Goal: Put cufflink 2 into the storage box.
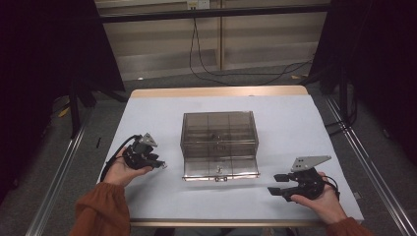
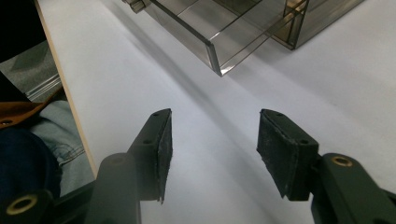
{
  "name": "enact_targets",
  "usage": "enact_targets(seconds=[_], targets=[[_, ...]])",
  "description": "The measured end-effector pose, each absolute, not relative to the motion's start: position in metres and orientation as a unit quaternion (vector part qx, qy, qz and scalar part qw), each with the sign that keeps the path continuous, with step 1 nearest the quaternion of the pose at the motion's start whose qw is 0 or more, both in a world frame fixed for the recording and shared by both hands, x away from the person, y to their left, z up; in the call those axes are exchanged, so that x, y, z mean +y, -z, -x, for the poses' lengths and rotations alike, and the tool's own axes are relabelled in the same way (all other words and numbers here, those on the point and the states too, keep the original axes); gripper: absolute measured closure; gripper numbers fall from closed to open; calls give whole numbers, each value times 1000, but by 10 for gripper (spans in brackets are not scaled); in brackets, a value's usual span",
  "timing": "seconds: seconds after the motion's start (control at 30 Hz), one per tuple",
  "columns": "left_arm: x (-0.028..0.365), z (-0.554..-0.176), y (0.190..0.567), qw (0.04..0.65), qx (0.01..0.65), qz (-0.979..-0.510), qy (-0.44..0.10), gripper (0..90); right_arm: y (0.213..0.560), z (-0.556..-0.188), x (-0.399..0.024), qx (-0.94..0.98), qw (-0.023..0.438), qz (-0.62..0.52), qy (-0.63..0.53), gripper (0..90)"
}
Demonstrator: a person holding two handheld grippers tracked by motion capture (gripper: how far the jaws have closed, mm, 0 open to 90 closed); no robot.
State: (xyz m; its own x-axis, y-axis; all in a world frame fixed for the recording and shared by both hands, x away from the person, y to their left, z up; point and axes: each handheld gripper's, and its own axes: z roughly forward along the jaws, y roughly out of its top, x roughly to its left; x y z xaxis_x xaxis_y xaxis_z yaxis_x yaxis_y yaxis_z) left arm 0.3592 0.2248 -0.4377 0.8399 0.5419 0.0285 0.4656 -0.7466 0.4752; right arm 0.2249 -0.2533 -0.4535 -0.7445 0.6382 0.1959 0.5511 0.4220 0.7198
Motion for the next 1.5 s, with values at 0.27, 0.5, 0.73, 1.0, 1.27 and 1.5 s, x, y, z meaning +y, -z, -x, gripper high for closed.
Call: enact_targets(seconds=[0.27, 0.5, 0.73, 1.0, 1.27, 1.5], targets=[[216, -370, 444, 185, 254, -947, -69, 711, 455, -225, -252, 846, 48, -349, -400, 447], [209, -373, 445, 167, 237, -955, -61, 764, 457, -225, -251, 849, 45, -347, -395, 436], [209, -375, 445, 172, 248, -952, -55, 881, 456, -224, -250, 851, 45, -346, -393, 433], [207, -372, 446, 188, 256, -947, -48, 885, 457, -225, -249, 852, 45, -344, -392, 429], [217, -368, 439, 226, 256, -939, -51, 885, 456, -224, -249, 852, 47, -345, -392, 428], [228, -357, 438, 272, 272, -921, -53, 886, 457, -225, -249, 852, 46, -343, -392, 428]])
